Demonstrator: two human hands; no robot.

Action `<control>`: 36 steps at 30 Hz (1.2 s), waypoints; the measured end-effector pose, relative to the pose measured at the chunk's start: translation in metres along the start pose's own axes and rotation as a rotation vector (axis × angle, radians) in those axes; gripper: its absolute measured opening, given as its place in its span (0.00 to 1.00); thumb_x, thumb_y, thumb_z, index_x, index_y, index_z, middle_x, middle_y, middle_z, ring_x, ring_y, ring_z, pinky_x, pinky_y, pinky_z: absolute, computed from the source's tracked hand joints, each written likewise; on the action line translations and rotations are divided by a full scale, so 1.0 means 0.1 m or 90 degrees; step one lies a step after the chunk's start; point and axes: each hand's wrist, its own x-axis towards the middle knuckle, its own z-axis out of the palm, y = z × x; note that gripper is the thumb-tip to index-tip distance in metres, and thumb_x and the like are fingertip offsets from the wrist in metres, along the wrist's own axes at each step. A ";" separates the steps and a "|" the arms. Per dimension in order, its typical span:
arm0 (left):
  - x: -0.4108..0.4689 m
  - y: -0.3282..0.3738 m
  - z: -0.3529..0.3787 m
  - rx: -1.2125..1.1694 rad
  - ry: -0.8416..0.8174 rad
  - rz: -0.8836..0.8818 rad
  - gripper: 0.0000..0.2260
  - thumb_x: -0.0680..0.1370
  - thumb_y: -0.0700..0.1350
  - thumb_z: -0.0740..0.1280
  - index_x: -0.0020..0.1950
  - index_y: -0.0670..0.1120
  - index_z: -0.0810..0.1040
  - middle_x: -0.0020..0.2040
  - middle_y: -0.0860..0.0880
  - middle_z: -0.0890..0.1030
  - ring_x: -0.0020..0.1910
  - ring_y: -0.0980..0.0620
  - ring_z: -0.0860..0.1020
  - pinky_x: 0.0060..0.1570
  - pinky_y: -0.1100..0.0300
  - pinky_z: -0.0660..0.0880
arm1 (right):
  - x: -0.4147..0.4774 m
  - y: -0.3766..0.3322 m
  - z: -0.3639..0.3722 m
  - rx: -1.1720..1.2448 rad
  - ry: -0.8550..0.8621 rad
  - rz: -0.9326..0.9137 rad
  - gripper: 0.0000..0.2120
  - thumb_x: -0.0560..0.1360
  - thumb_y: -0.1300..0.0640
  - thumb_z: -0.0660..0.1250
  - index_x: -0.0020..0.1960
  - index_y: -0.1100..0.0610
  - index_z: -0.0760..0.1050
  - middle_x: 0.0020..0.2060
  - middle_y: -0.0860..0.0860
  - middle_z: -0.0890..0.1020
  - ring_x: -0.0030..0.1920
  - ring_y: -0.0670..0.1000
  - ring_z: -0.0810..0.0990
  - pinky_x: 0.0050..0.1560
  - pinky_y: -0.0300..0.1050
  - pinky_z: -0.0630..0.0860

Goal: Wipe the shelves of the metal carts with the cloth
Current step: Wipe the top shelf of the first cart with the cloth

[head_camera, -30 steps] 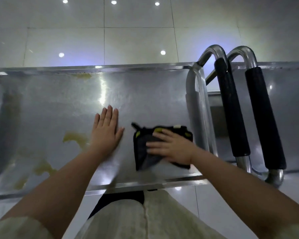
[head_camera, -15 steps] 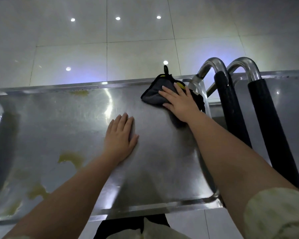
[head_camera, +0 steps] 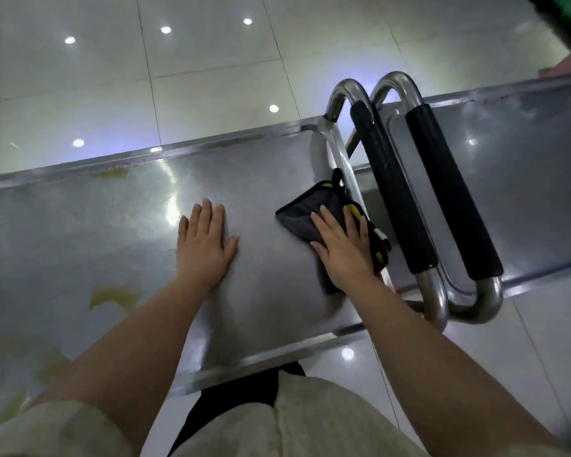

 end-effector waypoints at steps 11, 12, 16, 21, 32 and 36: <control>-0.02 -0.01 -0.16 -0.090 -0.009 0.035 0.27 0.80 0.54 0.59 0.75 0.43 0.61 0.77 0.42 0.60 0.76 0.42 0.54 0.75 0.46 0.49 | -0.99 -0.08 0.38 -0.003 -0.020 0.089 0.28 0.77 0.38 0.34 0.76 0.41 0.38 0.77 0.40 0.44 0.78 0.58 0.44 0.74 0.61 0.39; -0.05 -0.05 -0.18 -0.107 -0.004 0.042 0.25 0.80 0.52 0.60 0.74 0.43 0.63 0.76 0.42 0.61 0.76 0.41 0.55 0.75 0.46 0.49 | -0.99 -0.15 0.38 0.007 -0.019 0.100 0.28 0.77 0.38 0.32 0.75 0.41 0.37 0.76 0.39 0.41 0.78 0.58 0.42 0.74 0.61 0.37; -0.35 -0.29 -0.13 -0.095 -0.009 0.080 0.23 0.80 0.50 0.59 0.73 0.42 0.65 0.75 0.41 0.63 0.75 0.41 0.57 0.74 0.44 0.51 | -0.99 -0.59 0.44 0.043 0.002 0.124 0.27 0.78 0.39 0.34 0.76 0.42 0.39 0.76 0.41 0.43 0.77 0.60 0.44 0.72 0.62 0.34; -0.73 -0.65 -0.12 -0.092 -0.010 0.079 0.25 0.78 0.50 0.54 0.73 0.43 0.66 0.75 0.42 0.64 0.75 0.42 0.59 0.74 0.44 0.53 | -0.99 -1.31 0.55 0.055 0.020 0.117 0.28 0.79 0.40 0.37 0.78 0.45 0.46 0.78 0.44 0.50 0.77 0.62 0.49 0.72 0.65 0.40; -1.12 -1.26 -0.36 -0.086 -0.013 0.108 0.23 0.73 0.41 0.59 0.68 0.43 0.72 0.70 0.42 0.72 0.72 0.41 0.65 0.72 0.41 0.58 | -0.97 -1.91 0.76 0.035 0.067 0.117 0.27 0.80 0.40 0.43 0.77 0.44 0.50 0.77 0.43 0.53 0.77 0.61 0.51 0.73 0.65 0.43; -1.32 -1.40 -0.41 -0.096 -0.002 0.063 0.22 0.72 0.44 0.55 0.63 0.45 0.77 0.64 0.43 0.77 0.65 0.40 0.74 0.63 0.43 0.70 | -0.97 -1.94 0.74 0.034 0.049 0.115 0.27 0.79 0.40 0.41 0.77 0.43 0.47 0.77 0.42 0.50 0.77 0.61 0.50 0.73 0.64 0.39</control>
